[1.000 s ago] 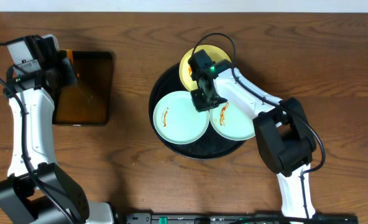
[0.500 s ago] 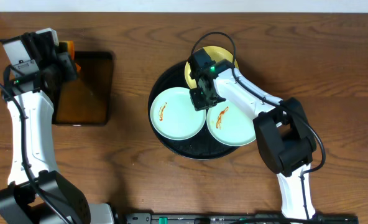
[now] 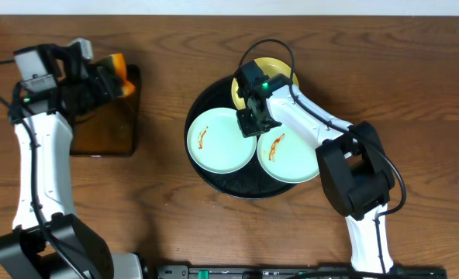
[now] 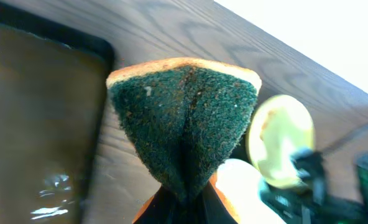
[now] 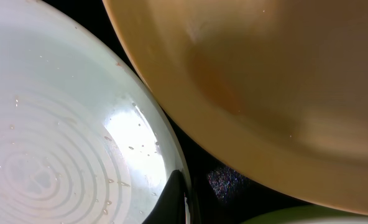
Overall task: Clean dirty plates on tray and stack at the side
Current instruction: 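Carry the sponge with the left gripper onto the left light-blue plate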
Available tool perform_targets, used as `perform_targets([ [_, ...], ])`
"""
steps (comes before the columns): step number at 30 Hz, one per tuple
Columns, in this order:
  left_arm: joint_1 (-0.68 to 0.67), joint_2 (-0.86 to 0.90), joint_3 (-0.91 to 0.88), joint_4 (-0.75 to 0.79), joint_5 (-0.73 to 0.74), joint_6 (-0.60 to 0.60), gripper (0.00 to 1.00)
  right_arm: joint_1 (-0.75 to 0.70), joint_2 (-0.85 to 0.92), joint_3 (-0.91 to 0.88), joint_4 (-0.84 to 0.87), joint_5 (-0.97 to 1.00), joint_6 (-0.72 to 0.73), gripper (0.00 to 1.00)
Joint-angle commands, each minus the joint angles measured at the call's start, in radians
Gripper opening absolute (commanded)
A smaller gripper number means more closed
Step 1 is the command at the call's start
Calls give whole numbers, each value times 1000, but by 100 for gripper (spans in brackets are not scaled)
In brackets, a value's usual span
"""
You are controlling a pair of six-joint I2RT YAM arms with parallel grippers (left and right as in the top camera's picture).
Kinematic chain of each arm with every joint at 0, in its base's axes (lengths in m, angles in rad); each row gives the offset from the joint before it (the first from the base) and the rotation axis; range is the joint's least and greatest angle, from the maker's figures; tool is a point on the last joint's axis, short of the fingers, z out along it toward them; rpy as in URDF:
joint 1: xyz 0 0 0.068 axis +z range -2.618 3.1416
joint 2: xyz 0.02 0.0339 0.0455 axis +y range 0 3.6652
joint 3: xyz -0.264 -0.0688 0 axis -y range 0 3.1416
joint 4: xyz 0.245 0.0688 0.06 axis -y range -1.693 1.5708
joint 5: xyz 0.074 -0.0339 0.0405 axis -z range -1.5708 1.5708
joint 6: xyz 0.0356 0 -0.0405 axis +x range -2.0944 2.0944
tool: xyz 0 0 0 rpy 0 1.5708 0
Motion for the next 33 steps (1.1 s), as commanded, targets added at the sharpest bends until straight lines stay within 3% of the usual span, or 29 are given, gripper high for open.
perform_targets([
  [1,-66,-9,11,-40,72,-40,7,9,2,2,7,6,18,1],
  [12,-284,-6,-7,-153,3,-50,8,9,2,2,7,6,35,1],
  [17,-398,11,-89,-109,-163,-240,8,9,2,2,8,6,48,1],
  [21,-481,31,-163,-11,-177,-307,7,9,2,2,8,6,48,1],
  [27,-563,87,-229,90,-335,-469,7,10,2,2,4,-2,48,1],
  [33,-571,183,-241,161,-348,-504,8,10,2,2,5,-1,56,1],
])
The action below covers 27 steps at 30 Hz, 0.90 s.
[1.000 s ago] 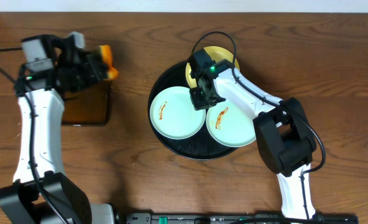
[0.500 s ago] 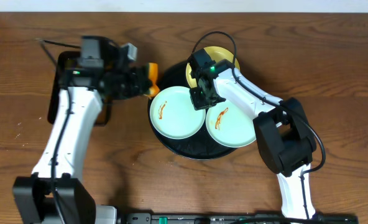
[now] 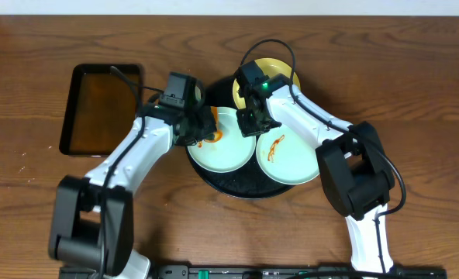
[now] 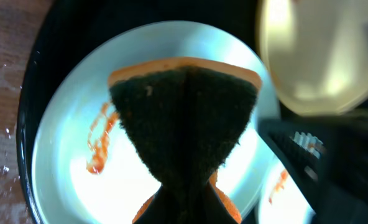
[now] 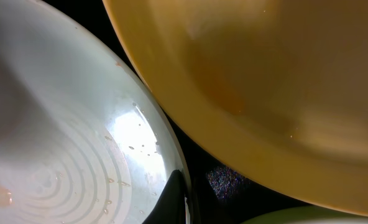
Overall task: Clean dirty plates on tray and stack at the side
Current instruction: 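Carry the sponge with the left gripper onto the left light-blue plate, then scrub the left light-blue plate with the sponge while right gripper holds it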
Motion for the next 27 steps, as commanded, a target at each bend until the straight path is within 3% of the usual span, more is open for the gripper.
perform_targets([
  [1,-2,65,-4,21,-45,-93,8,10,2,2,8,0,27,1],
  [3,-5,114,-4,36,-41,-182,8,10,2,2,15,1,37,1],
  [13,-82,183,-4,58,-53,-187,7,10,2,2,21,1,40,1],
  [27,-42,167,4,-93,-417,-119,7,10,2,1,14,8,40,1],
])
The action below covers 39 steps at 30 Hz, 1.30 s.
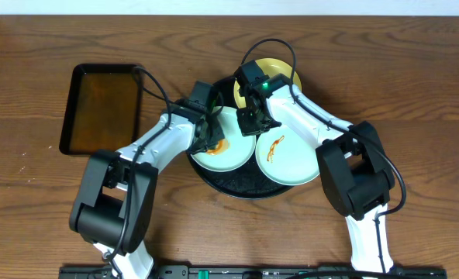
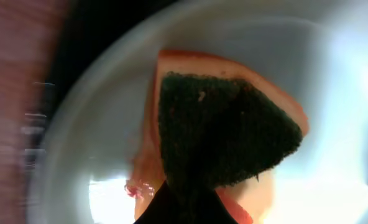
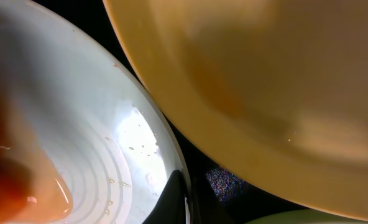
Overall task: Clean dirty plates on tray and stack at the side
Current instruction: 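Scrub the left light-blue plate with the sponge while right gripper holds it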
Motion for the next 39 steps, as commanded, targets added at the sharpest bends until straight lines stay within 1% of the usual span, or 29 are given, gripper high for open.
perform_targets([
  [1,55,13,-13,-68,-190,29,8,10,2,1,7,4,21,1],
  [6,77,-39,-13,-76,-206,48,7,10,2,1,8,4,21,1],
  [9,65,-79,-13,-65,-185,47,8,10,2,1,8,4,21,1],
  [13,37,-103,-13,-13,-50,46,7,10,2,1,8,4,21,1],
  [16,13,-90,-13,44,47,46,7,10,2,1,8,4,21,1],
  [20,-27,-50,-13,85,45,7,7,10,2,1,8,4,21,1],
  [24,-49,-1,-13,92,51,-34,8,10,2,1,8,4,21,1],
  [28,-64,34,-14,75,71,-32,8,10,2,1,8,4,21,1],
  [31,-61,35,-13,27,43,58,8,10,2,1,7,4,21,1],
  [33,-55,33,-13,-8,-14,94,7,10,2,1,7,4,21,1],
  [37,-43,10,-11,-108,-232,105,7,10,2,1,7,4,21,1],
  [39,-39,-11,-7,-141,-312,114,7,10,2,1,7,4,21,1],
])
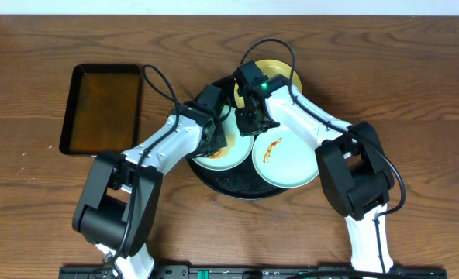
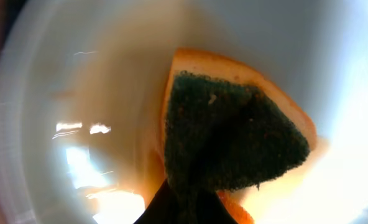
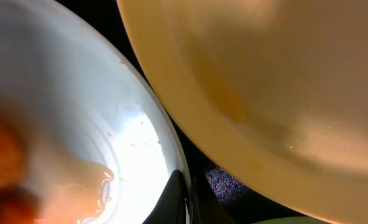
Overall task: Clean dirty plates on tray and stack at the side
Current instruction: 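Scrub the left light-blue plate with the sponge while right gripper holds it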
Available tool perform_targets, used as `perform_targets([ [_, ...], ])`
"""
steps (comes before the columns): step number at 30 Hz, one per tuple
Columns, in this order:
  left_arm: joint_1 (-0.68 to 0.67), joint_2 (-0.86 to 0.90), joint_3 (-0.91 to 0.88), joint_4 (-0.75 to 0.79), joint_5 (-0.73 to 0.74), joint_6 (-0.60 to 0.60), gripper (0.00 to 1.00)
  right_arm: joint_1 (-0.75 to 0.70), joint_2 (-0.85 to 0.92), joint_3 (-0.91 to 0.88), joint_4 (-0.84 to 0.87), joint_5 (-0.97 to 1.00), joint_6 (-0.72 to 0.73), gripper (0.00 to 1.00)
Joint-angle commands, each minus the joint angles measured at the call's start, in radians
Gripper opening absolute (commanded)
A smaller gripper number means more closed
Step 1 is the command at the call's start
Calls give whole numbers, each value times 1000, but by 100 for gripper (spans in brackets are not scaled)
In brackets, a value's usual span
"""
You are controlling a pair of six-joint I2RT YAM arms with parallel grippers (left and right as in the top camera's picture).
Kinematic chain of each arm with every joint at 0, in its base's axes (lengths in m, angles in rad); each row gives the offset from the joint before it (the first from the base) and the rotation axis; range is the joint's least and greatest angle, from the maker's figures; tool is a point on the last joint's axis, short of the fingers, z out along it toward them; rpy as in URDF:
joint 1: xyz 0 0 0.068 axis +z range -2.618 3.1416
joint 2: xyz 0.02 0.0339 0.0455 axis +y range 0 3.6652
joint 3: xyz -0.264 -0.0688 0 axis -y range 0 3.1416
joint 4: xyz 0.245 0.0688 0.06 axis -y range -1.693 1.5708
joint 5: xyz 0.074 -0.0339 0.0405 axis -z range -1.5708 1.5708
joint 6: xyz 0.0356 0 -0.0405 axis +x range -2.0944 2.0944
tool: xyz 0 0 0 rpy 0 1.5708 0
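Note:
A round black tray (image 1: 237,188) holds two pale green plates and a yellow plate (image 1: 280,70). My left gripper (image 1: 216,142) is shut on an orange sponge with a dark green scouring face (image 2: 234,140), pressed on the left green plate (image 1: 233,124), which carries an orange smear of wet sauce (image 2: 119,205). My right gripper (image 1: 252,120) is shut on that plate's right rim (image 3: 178,155), one finger inside and one outside. The right green plate (image 1: 288,163) has a red sauce streak (image 1: 271,149). The yellow plate's underside (image 3: 265,81) fills the right wrist view.
A dark rectangular basin with brownish water (image 1: 101,108) stands on the wooden table at the left. Both arms cross over the round tray in the middle. Bare wood lies to the right of the tray.
My left gripper with the sponge has shifted a little right and down on the left green plate. The sauce there has spread into a wet orange film. The right gripper has kept its hold.
My left gripper held the sponge over the basin at the left while the right gripper pinched the left green plate's rim. Then the sponge hung over that plate's red streak, then pressed on it. Now the streak is smeared under the sponge.

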Motion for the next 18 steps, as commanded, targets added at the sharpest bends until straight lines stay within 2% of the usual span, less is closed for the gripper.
perform_targets([
  [1,18,-20,-18,-71,-275,46,7,5,2,1,-1,13,14,1],
  [4,18,-66,-12,-75,-334,48,7,5,2,1,-1,13,14,1],
  [8,18,-136,-10,-37,-323,47,8,5,2,1,-1,13,14,1],
  [13,18,-167,-11,49,-137,47,8,5,2,1,-1,13,14,1],
  [18,7,-124,-14,112,37,30,8,5,2,1,-1,13,14,1],
])
